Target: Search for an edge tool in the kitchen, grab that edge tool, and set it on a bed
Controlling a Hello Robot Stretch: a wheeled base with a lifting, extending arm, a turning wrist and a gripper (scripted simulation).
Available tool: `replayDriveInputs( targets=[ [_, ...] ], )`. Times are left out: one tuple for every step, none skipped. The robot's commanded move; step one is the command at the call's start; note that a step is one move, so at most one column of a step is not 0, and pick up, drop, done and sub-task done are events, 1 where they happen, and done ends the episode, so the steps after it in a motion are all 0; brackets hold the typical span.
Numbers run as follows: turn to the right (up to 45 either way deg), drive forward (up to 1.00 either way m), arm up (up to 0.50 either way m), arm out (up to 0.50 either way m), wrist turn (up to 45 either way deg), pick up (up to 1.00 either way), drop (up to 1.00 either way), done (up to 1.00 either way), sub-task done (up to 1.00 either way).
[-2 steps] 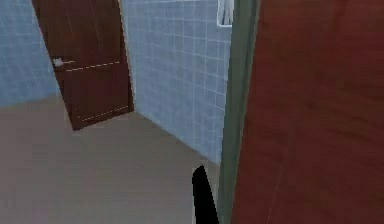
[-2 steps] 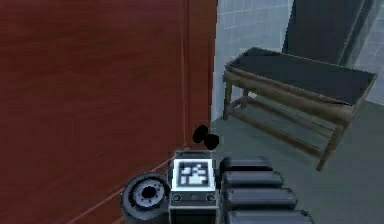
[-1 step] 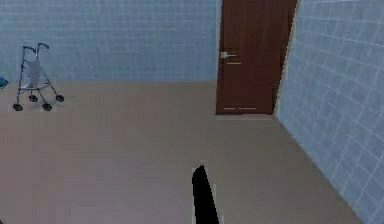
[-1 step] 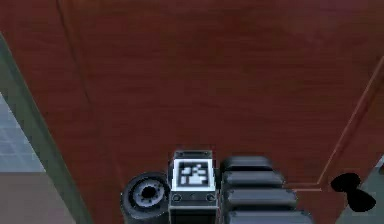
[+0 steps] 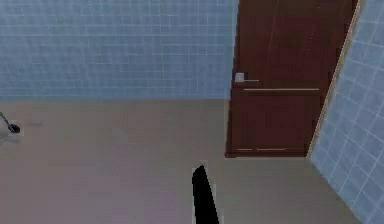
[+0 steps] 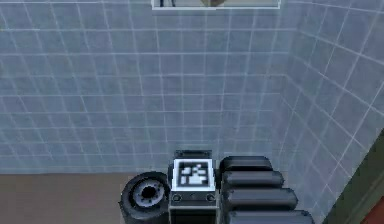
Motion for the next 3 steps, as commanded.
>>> replayDriveInputs(
  targets=[
    [0.0,1.00,0.00,0.00,0.0,0.00,0.00,0.00,0.00],
    [0.0,0.95,0.00,0.00,0.0,0.00,0.00,0.00,0.00],
    [36.0,0.00,0.00,0.00,0.0,0.00,0.00,0.00,0.00]
  ],
)
